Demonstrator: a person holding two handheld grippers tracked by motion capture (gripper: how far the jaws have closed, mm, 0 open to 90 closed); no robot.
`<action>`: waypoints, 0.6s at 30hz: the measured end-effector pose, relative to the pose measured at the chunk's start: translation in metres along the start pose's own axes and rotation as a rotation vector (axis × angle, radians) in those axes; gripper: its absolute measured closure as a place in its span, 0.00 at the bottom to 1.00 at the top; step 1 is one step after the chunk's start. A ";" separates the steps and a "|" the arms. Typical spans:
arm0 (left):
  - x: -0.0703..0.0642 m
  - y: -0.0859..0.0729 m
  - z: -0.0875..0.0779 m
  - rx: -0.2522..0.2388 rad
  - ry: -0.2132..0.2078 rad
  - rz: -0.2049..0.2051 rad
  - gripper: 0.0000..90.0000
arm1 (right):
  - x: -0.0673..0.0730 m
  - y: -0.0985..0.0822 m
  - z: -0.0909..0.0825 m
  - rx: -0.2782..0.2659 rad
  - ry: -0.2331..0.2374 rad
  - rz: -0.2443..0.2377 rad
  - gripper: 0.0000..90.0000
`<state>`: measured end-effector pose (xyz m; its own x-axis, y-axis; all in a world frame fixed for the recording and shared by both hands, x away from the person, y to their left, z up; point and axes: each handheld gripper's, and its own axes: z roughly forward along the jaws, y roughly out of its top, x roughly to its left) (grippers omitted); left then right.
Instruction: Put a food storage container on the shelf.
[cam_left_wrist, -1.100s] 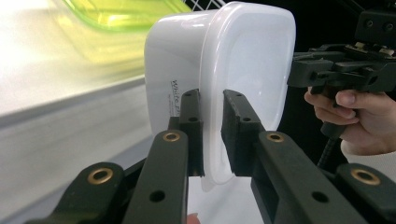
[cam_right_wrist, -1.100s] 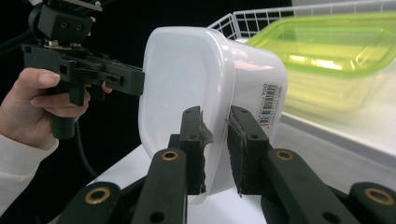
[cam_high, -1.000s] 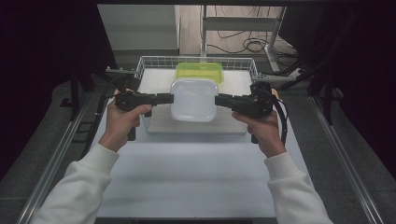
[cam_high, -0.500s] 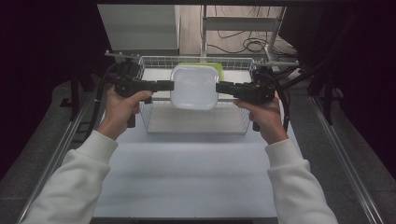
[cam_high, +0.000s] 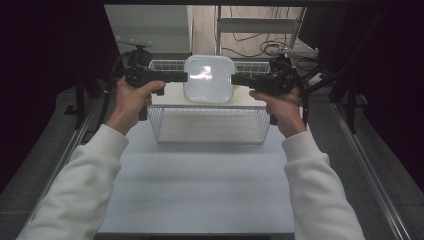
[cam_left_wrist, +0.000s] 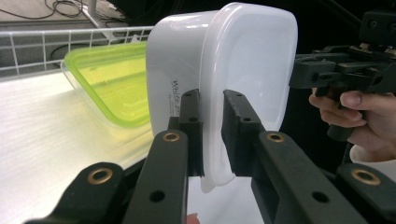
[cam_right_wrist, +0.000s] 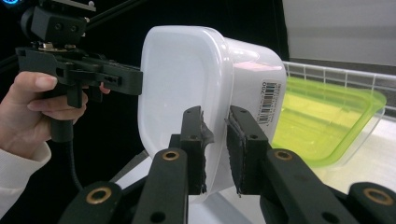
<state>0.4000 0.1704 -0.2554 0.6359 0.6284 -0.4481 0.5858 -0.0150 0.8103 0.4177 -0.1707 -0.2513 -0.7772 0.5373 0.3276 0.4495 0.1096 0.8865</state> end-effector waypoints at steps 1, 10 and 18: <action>0.002 0.002 0.001 0.001 -0.001 -0.001 0.87 | -0.001 0.002 0.001 -0.001 0.001 -0.001 0.85; 0.015 0.019 0.013 0.001 0.010 -0.025 0.87 | -0.020 0.017 0.011 -0.002 0.001 0.038 0.85; 0.029 0.027 0.027 0.018 0.005 -0.070 0.87 | -0.038 0.026 0.019 0.029 0.000 0.068 0.85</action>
<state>0.4477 0.1674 -0.2572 0.5906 0.6320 -0.5018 0.6377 0.0155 0.7701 0.4670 -0.1722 -0.2471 -0.7444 0.5440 0.3872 0.5139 0.0965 0.8524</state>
